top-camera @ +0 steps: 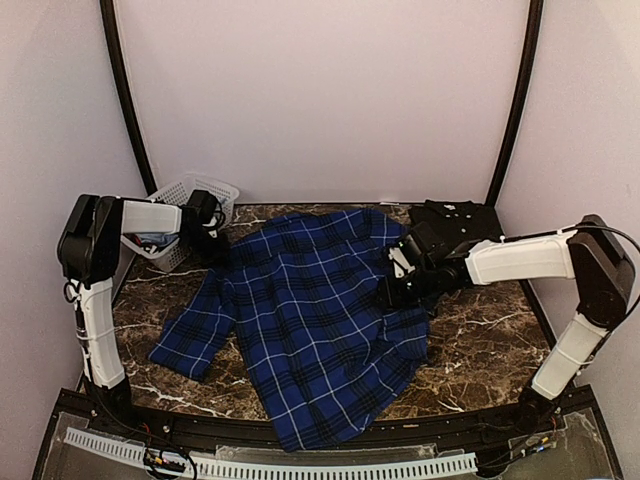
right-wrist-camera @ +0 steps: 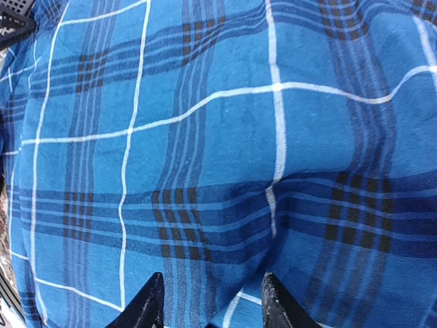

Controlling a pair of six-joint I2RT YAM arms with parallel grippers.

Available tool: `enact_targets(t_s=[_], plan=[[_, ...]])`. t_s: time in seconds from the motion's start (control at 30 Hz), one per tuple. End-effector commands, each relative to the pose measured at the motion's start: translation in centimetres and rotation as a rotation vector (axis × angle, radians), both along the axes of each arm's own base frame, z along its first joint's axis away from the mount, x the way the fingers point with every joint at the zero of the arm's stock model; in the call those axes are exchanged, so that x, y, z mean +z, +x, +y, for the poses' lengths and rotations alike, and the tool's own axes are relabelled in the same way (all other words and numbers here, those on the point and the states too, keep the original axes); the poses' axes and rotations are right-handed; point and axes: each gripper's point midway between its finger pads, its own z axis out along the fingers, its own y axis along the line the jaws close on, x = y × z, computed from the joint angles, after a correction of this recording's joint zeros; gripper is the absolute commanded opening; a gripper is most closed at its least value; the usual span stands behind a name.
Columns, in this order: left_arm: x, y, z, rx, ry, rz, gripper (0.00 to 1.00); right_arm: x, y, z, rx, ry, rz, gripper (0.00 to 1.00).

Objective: Fold and stack the long sleeve shirts
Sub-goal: Smooth out the flattened shirt at the center of the board.

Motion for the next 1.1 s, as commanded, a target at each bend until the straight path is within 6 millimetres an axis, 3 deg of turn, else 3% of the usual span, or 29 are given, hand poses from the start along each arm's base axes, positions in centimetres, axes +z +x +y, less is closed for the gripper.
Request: enact_targets(t_s=[0.0,0.13,0.37,0.53,0.77,0.87,1.07], plan=[[0.1,1.2,4.7,0.106,0.067,0.011,0.3,2.4,1.0,0.5,-0.006,0.009,-0.069,0.49],[1.4,2.2,4.0,0.076,0.041,-0.021,0.3,4.4,1.2,-1.2,-0.05,-0.026,-0.126,0.58],[4.4,3.2,0.4,-0.027,-0.009,-0.081,0.35,6.3,0.2,-6.0,-0.193,-0.09,-0.188,0.65],[8.0,4.3,-2.0,-0.07,-0.008,-0.158,0.41,4.6,-0.6,-9.5,-0.31,-0.078,-0.146,0.6],[13.2,4.3,-4.1,-0.113,0.035,-0.243,0.48,1.0,-0.7,-11.1,-0.38,-0.039,-0.078,0.57],[14.6,3.2,-5.9,-0.156,0.011,-0.255,0.48,-0.3,-0.5,-11.2,-0.393,-0.021,-0.06,0.58],[15.4,-2.0,-12.2,-0.293,-0.138,-0.241,0.48,-2.5,0.5,-12.0,-0.463,-0.025,-0.052,0.56]])
